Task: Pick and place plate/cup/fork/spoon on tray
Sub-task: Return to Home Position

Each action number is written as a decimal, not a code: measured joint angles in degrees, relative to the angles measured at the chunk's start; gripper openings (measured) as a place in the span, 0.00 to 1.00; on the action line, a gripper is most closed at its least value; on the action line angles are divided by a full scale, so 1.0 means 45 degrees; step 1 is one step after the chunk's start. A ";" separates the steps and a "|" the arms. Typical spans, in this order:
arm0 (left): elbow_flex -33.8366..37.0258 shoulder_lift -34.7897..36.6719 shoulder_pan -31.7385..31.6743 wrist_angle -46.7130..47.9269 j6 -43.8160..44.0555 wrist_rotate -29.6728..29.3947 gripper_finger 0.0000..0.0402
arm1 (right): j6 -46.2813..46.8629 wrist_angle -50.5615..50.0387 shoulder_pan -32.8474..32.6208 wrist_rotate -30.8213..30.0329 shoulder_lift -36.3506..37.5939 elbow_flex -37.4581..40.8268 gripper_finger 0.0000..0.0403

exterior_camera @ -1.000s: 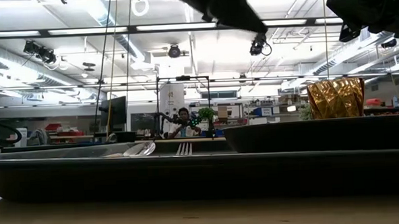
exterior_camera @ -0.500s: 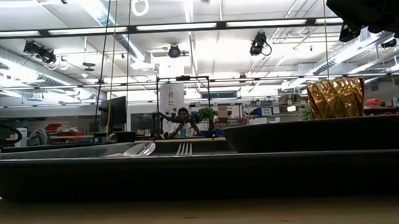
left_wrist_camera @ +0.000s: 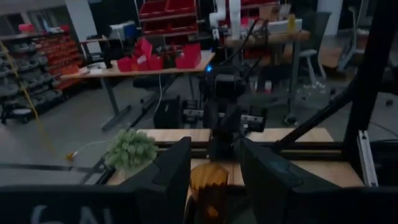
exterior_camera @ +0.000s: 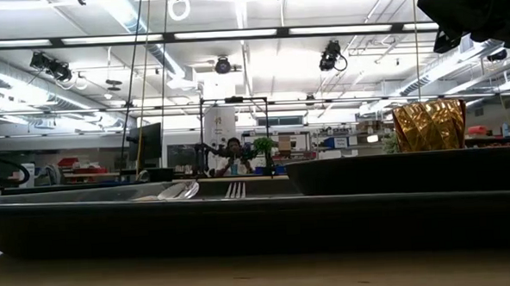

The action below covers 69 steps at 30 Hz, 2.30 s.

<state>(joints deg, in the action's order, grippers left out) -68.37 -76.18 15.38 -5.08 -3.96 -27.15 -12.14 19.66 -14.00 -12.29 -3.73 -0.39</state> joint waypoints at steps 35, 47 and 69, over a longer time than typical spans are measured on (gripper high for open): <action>1.5079 1.0881 0.0856 -0.8299 0.1310 0.0892 0.36 | -0.0001 0.0024 -0.0005 0.0005 -0.0005 0.0000 0.11; 1.5088 1.4510 -0.0744 -0.1085 0.0440 0.0907 0.36 | 0.0000 0.0010 -0.0004 0.0004 -0.0005 0.0001 0.11; 1.5098 1.6878 -0.2895 -0.0444 0.0733 0.0902 0.36 | -0.0001 0.0014 -0.0001 0.0005 -0.0005 0.0001 0.11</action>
<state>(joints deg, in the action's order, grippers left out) -0.43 -0.23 2.35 -7.08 -0.67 -23.09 -12.14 19.72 -14.00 -12.27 -3.75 -0.39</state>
